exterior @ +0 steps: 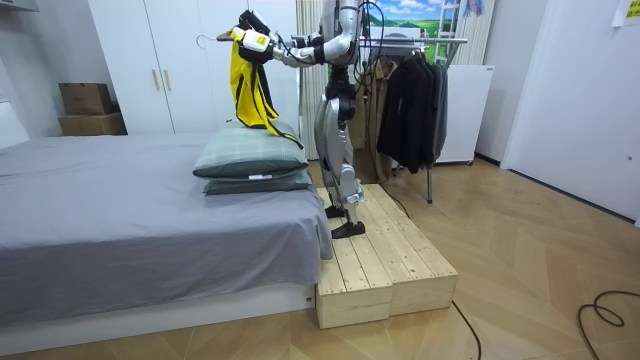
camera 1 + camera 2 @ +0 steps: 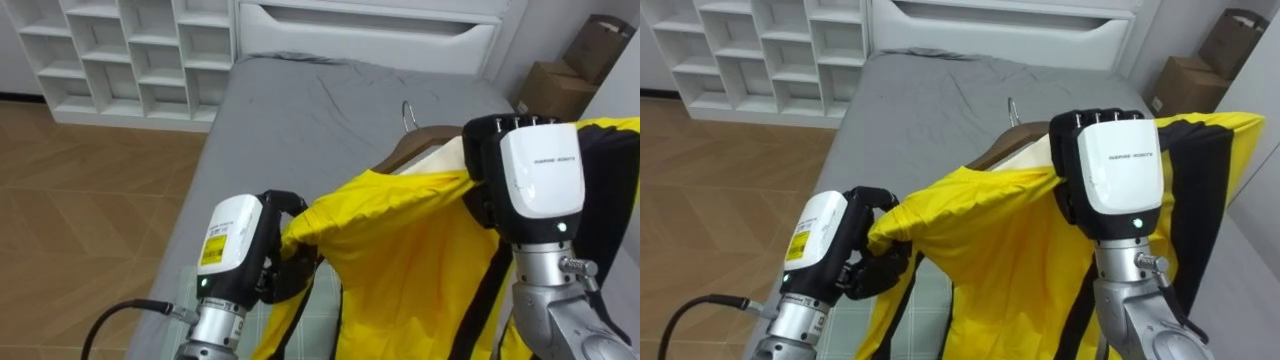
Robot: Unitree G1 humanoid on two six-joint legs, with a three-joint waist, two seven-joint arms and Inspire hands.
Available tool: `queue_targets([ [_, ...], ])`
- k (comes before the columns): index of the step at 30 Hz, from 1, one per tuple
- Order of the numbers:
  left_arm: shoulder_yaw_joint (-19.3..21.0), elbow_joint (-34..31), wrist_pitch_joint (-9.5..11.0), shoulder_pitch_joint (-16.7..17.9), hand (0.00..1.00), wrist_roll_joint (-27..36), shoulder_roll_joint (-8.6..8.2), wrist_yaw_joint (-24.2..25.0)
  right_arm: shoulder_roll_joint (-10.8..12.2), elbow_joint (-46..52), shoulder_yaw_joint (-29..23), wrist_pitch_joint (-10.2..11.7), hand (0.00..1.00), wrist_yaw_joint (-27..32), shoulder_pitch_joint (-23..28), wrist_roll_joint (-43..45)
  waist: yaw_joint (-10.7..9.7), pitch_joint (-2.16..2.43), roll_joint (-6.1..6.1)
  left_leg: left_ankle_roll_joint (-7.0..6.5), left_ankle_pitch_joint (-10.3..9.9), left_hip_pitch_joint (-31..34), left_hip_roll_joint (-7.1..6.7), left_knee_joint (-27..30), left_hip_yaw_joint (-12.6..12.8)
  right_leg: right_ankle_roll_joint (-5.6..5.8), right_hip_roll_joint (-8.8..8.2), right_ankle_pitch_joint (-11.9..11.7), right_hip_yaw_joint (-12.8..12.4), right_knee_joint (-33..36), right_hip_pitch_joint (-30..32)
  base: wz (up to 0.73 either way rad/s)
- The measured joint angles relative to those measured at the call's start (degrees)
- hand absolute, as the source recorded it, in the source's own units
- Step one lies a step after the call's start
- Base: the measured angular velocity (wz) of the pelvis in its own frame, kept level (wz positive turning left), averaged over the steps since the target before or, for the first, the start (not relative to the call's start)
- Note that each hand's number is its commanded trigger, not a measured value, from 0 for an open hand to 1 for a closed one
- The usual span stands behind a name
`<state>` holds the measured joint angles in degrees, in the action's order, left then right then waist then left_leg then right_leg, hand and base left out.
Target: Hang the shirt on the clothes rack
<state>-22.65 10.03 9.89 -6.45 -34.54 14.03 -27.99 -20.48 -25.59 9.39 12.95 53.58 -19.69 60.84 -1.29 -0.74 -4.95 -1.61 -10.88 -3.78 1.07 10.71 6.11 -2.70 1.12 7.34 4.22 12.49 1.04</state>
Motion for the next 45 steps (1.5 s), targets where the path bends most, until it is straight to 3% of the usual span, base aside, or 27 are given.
queue_targets([
  [10,-0.01,1.86,-0.52,1.14,0.0,1.51,-0.13,0.22,-0.01,0.04,-0.1,0.11,1.0,0.1,0.01,0.33,-0.15,0.05,0.09,0.0,0.0,-0.34,-0.02,-0.05,0.03,-0.01,0.05,-0.01,-0.28,0.02,-0.24,0.0],
  [13,-0.07,3.4,-0.65,1.16,0.0,5.08,-0.24,1.5,-0.01,0.03,-0.06,0.0,1.0,0.1,0.02,0.27,-0.11,0.09,0.16,0.0,0.0,-0.38,-0.02,0.03,0.01,-0.02,0.0,-0.01,-0.16,0.09,-0.37,0.0],
  [19,-0.12,6.25,-1.29,3.83,0.0,14.13,-0.23,7.9,0.0,2.36,-0.06,-0.9,1.0,-0.48,0.01,2.59,-1.25,0.22,0.35,0.0,0.0,0.22,-0.06,0.13,-0.17,-0.04,-0.09,-0.03,0.14,0.19,0.12,0.02],
  [27,-0.04,16.36,-0.74,5.12,0.0,31.26,-1.28,22.36,-0.07,3.82,-0.05,-0.21,1.0,-4.64,0.39,7.0,-1.7,0.5,0.61,0.03,0.02,-0.13,0.02,0.03,-0.06,-0.05,-0.05,-0.02,0.27,0.2,-0.04,0.0],
  [32,0.03,21.1,0.01,5.74,0.0,40.78,-1.8,28.85,-0.07,3.82,0.24,0.33,1.0,-5.63,0.42,7.0,-1.51,0.6,0.67,0.03,0.02,-0.64,-0.01,0.03,-0.05,-0.06,-0.04,-0.02,0.18,0.21,-0.59,0.0],
  [36,1.34,23.44,0.05,6.23,0.0,43.75,-1.83,34.07,-0.07,3.82,0.24,0.33,1.0,-6.28,0.62,7.0,-1.38,0.68,0.65,0.03,0.02,-1.04,-0.03,-0.02,-0.12,-0.05,-0.07,-0.02,0.44,0.15,-1.07,0.0],
  [37,1.7,23.94,-0.18,6.32,0.0,43.93,-1.82,34.71,-0.07,3.84,0.22,0.25,1.0,-6.24,0.63,6.98,-1.36,0.7,0.65,0.03,0.02,-1.05,-0.03,-0.03,-0.13,-0.05,-0.06,-0.02,0.5,0.14,-1.09,0.0],
  [39,3.05,29.6,-3.78,6.69,0.0,43.88,-1.49,36.25,-0.07,5.96,-1.7,-0.54,1.0,-6.14,0.63,6.76,-1.62,1.15,0.8,0.04,0.02,-1.24,-0.38,-0.17,-0.12,-0.05,0.04,-0.01,0.52,0.07,-1.21,0.0],
  [41,3.57,33.15,-6.53,8.23,0.0,43.77,-0.53,36.79,-0.24,8.3,-4.18,-1.25,1.0,-5.05,0.63,6.22,-1.68,1.18,0.73,0.1,0.06,-1.4,-0.37,-0.45,-0.12,-0.05,0.11,-0.01,0.52,0.0,-1.23,0.0],
  [45,4.7,34.77,-7.31,9.75,0.0,43.56,0.61,39.4,-2.29,10.36,-6.31,-2.99,1.0,-2.37,0.62,5.72,-1.08,1.33,0.75,0.09,0.05,-1.47,-0.57,-0.61,-0.29,-0.03,0.25,0.0,0.52,-0.28,-1.37,0.02],
])
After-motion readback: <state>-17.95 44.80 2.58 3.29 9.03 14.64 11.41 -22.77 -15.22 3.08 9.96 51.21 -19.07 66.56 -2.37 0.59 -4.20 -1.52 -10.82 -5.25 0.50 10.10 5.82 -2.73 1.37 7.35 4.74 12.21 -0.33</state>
